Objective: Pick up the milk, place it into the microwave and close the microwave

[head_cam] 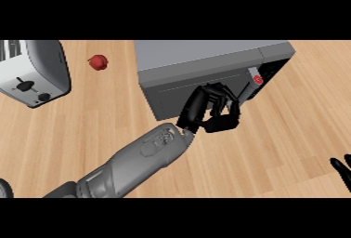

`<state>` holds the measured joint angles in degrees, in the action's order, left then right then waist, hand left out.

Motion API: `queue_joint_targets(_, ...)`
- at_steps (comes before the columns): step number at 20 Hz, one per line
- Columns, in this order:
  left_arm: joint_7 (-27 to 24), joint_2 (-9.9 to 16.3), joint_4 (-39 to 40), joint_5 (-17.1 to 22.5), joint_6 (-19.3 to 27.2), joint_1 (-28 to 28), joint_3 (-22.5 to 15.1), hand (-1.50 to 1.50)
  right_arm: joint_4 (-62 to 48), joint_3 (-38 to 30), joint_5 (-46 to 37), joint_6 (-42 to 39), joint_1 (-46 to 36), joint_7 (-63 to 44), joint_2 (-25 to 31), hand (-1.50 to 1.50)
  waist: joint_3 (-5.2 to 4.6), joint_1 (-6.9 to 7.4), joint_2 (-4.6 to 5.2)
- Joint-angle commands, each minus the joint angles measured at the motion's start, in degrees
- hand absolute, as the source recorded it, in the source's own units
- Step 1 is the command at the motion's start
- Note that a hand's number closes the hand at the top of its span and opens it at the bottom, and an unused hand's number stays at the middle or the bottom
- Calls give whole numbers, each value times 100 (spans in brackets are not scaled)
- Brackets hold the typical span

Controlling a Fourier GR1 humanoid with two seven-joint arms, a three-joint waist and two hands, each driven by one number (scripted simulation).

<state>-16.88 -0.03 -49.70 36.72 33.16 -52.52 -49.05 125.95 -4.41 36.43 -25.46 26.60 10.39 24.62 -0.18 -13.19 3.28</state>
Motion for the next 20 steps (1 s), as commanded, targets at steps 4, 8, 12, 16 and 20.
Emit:
queue_joint_targets(4, -297, 3, 476, 567, -252, -338, 317, 150, 45, -98, 245, 59, -134, -106, 68, -150, 5, -108, 74)
queue_joint_targets(8, -381, 3, 560, 852, -226, -265, 438, 150, 96, -161, 333, 84, -182, -184, 145, -150, 3, -129, 98)
queue_joint_targets(12, -518, 3, 653, 1040, -54, -212, 511, 150, 61, -152, 412, 90, -220, -186, 122, -150, 12, -122, 117)
queue_joint_targets(16, -793, 3, 608, 1041, 193, -300, 432, 150, 243, -106, 551, -67, -336, -321, 341, -150, 5, -153, 121)
queue_joint_targets(20, -1047, 3, 667, 1169, 209, -206, 408, 150, 263, -74, 658, -118, -352, -273, 299, -150, 13, -195, 142)
